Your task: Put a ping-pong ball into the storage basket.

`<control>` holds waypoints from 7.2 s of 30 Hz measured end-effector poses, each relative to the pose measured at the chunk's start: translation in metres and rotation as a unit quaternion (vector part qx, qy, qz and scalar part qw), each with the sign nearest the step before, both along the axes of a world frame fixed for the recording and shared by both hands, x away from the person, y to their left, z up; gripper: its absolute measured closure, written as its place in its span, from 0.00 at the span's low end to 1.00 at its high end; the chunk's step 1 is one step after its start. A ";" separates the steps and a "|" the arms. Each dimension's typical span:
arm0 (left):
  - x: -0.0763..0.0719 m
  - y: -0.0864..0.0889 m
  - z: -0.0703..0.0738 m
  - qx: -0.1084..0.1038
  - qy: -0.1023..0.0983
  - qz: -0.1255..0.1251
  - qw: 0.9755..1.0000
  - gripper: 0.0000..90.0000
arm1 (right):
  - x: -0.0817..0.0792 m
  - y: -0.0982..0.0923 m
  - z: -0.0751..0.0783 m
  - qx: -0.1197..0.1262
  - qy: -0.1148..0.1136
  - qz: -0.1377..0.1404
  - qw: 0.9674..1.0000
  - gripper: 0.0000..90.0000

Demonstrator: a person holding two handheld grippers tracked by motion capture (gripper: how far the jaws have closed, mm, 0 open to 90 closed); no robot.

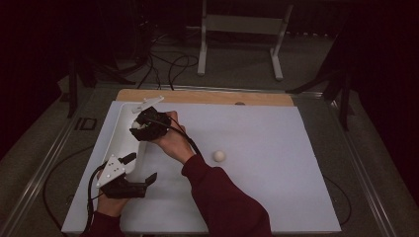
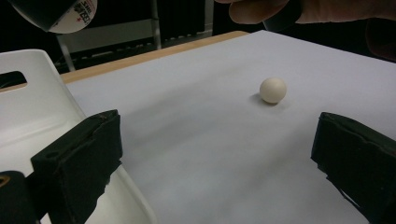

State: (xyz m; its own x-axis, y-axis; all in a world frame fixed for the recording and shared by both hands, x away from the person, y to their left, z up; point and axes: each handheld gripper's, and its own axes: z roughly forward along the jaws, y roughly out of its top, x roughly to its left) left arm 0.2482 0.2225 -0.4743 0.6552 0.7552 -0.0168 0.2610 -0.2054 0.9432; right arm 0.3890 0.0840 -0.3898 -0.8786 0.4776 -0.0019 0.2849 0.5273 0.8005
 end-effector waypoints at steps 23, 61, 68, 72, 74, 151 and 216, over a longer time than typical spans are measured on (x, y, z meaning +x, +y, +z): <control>0.000 0.000 0.000 -0.001 0.000 -0.001 1.000 0.03 | -0.003 0.017 0.002 -0.001 -0.002 0.016 1.000 0.56; 0.000 0.000 0.000 -0.001 0.000 0.000 1.000 0.03 | -0.006 0.029 0.006 0.010 0.031 0.021 0.999 0.11; 0.000 0.000 0.000 -0.001 0.000 0.000 1.000 0.03 | -0.007 0.022 0.009 0.008 0.023 0.016 1.000 0.11; 0.000 0.000 0.000 0.000 0.000 0.000 1.000 0.03 | -0.008 0.018 0.009 0.013 0.023 0.016 1.000 0.11; 0.000 0.000 0.000 0.000 0.000 0.000 1.000 0.03 | -0.008 0.016 0.010 0.014 0.022 0.013 1.000 0.11; -0.001 -0.001 -0.001 0.005 0.000 0.002 1.000 0.03 | 0.008 -0.079 0.006 0.033 0.017 -0.070 0.997 0.11; -0.001 -0.002 -0.001 0.009 -0.001 0.005 1.000 0.03 | 0.001 -0.174 -0.050 -0.001 0.032 -0.153 0.988 0.11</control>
